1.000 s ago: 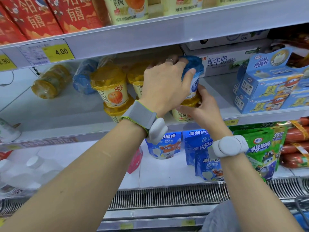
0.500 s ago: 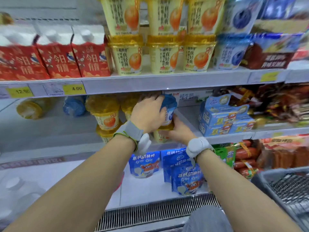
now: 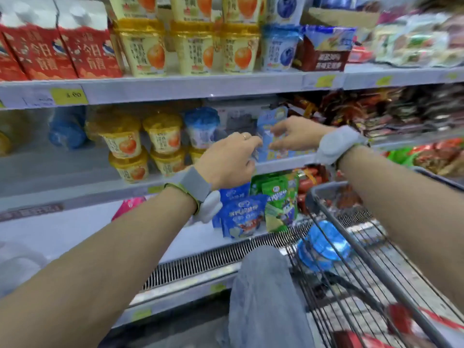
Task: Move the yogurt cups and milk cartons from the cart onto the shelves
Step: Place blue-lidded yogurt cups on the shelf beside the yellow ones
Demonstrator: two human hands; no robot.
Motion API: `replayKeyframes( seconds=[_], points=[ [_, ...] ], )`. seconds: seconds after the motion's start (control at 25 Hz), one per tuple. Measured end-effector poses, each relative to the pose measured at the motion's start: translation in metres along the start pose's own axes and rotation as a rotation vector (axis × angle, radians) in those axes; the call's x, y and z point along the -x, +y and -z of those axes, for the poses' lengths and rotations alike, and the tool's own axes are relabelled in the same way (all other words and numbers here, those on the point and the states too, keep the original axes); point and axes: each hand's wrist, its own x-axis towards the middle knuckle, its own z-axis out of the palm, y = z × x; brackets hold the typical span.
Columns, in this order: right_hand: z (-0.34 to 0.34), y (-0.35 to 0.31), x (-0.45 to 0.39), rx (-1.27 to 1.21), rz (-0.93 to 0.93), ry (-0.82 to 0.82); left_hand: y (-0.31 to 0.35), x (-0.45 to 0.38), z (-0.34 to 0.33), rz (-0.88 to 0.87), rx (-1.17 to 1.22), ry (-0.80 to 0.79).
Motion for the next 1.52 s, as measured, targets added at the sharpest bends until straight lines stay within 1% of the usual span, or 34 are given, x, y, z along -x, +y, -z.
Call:
replayKeyframes(
  seconds=[0.12, 0.2, 0.4, 0.52, 0.6, 0.72, 0.8, 0.84, 0.92, 1.0, 1.08, 1.16, 1.24, 1.32, 1.36, 1.44, 1.52],
  points=[
    [0.018, 0.027, 0.034, 0.015, -0.028, -0.006, 0.027, -0.005, 0.002, -0.057, 0.019, -0.125],
    [0.025, 0.048, 0.052, 0.028, -0.052, -0.017, 0.043, -0.006, 0.004, -0.070, 0.036, -0.166],
    [0.030, 0.096, 0.086, 0.035, -0.127, -0.033, 0.082, -0.017, 0.004, -0.102, 0.111, -0.198],
    [0.022, 0.117, 0.106, -0.028, -0.154, -0.046, 0.106, -0.025, -0.006, -0.097, 0.176, -0.202],
    [0.010, 0.136, 0.119, -0.035, -0.163, -0.053, 0.123, -0.033, -0.019, -0.097, 0.215, -0.205],
    [-0.017, 0.167, 0.140, -0.098, -0.228, -0.100, 0.154, -0.042, -0.047, -0.118, 0.335, -0.272],
    [-0.043, 0.179, 0.147, -0.131, -0.249, -0.160, 0.168, -0.044, -0.066, -0.116, 0.402, -0.316],
    [-0.057, 0.183, 0.149, -0.133, -0.257, -0.202, 0.174, -0.045, -0.075, -0.082, 0.427, -0.339],
    [-0.087, 0.192, 0.153, -0.115, -0.263, -0.279, 0.187, -0.050, -0.093, 0.057, 0.435, -0.356],
    [-0.116, 0.195, 0.153, -0.115, -0.230, -0.305, 0.202, -0.059, -0.106, 0.162, 0.276, -0.349],
    [-0.138, 0.182, 0.152, -0.210, -0.150, -0.306, 0.208, -0.062, -0.110, 0.195, 0.155, -0.272],
    [-0.154, 0.168, 0.150, -0.333, -0.089, -0.292, 0.211, -0.064, -0.111, 0.166, 0.135, -0.199],
    [-0.163, 0.155, 0.149, -0.357, -0.025, -0.277, 0.212, -0.065, -0.113, 0.125, 0.111, -0.151],
    [-0.162, 0.145, 0.153, -0.369, 0.033, -0.234, 0.212, -0.065, -0.115, 0.140, 0.114, -0.103],
    [-0.160, 0.143, 0.155, -0.378, 0.059, -0.214, 0.212, -0.065, -0.116, 0.152, 0.128, -0.096],
    [-0.152, 0.137, 0.160, -0.419, 0.107, -0.240, 0.210, -0.064, -0.117, 0.159, 0.162, -0.117],
    [-0.152, 0.137, 0.159, -0.347, 0.078, -0.254, 0.209, -0.064, -0.118, 0.168, 0.147, -0.122]
  ],
)
